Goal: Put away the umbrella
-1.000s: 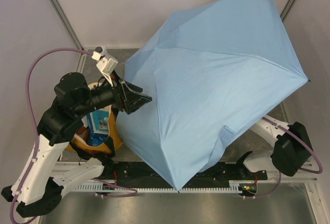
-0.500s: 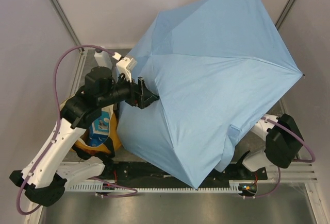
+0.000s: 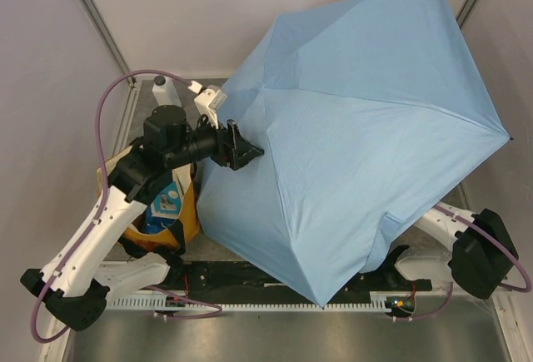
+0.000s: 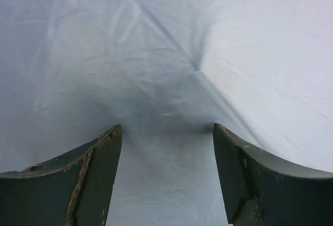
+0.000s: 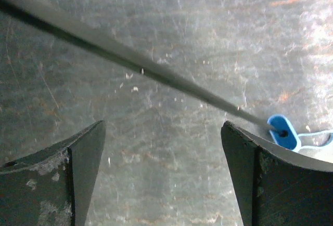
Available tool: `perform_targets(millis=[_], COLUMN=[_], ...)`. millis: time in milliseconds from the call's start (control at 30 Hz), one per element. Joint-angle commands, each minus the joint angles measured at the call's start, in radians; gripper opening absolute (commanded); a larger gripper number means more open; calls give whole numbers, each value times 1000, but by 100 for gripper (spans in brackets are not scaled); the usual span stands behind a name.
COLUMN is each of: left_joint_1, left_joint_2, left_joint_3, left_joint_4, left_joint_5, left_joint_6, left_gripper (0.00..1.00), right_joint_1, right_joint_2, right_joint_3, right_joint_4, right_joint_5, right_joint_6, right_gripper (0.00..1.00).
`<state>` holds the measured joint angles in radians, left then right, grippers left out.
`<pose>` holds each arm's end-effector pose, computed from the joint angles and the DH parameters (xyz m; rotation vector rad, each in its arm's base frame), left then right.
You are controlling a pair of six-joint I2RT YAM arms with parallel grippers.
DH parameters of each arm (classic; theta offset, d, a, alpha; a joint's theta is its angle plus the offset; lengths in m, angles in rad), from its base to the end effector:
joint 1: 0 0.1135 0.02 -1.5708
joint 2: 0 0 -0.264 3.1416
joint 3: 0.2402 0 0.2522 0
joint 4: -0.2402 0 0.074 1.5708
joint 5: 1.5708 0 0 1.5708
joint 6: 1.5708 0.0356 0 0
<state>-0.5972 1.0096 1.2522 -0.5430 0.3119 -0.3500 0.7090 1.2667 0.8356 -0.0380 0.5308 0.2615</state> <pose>0.1641 -0.1248 0.4222 0.4655 1.9105 -0.9300 0.2257 0.1699 0.2702 -0.1149 1.9690 0.0896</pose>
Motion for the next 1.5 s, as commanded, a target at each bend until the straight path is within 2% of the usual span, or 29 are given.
perform_targets(millis=[0, 133, 200, 267, 300, 333, 400, 733, 833, 933, 1000, 1100, 1167, 1333, 1467], left_joint_1=[-3, -4, -38, -158, -230, -306, -389, -820, -892, -976, -1032, -1049, -1046, -952, -828], left_joint_2=[-11, 30, 88, 171, 220, 265, 334, 426, 387, 350, 354, 400, 419, 350, 248], left_joint_3=[125, 288, 367, 470, 533, 605, 696, 719, 655, 561, 512, 501, 489, 368, 257], left_joint_4=[75, 38, 6, -105, -170, -234, -287, -250, -213, -155, -121, -152, -166, -166, -143], left_joint_5=[355, 420, 403, 269, 142, 36, -87, -750, -813, -931, -1061, -1206, -1249, -1219, -1045], left_joint_6=[-44, -136, -142, -65, -11, 27, 69, 264, 282, 342, 402, 415, 395, 274, 211], left_gripper=[77, 76, 75, 72, 71, 71, 71, 77, 77, 79, 82, 86, 85, 68, 65], right_joint_1=[4, 4, 10, 21, 29, 32, 30, 70, 70, 67, 66, 50, 38, -20, -55], right_joint_2=[-50, -75, -92, -96, -84, -69, -21, 321, 365, 393, 410, 410, 378, 232, 151], right_joint_3=[-16, 0, 22, 62, 101, 141, 254, 787, 830, 839, 832, 801, 734, 512, 389], right_joint_4=[-118, -223, -252, -264, -284, -304, -356, -596, -591, -577, -562, -533, -485, -324, -254], right_joint_5=[-47, -83, -147, -210, -221, -227, -198, -66, -28, -28, -46, -104, -126, -228, -270], right_joint_6=[70, 230, 303, 344, 347, 351, 347, 317, 298, 254, 220, 174, 144, 72, -30], right_gripper=[98, 96, 94, 93, 93, 94, 95, 98, 98, 98, 98, 98, 98, 98, 98])
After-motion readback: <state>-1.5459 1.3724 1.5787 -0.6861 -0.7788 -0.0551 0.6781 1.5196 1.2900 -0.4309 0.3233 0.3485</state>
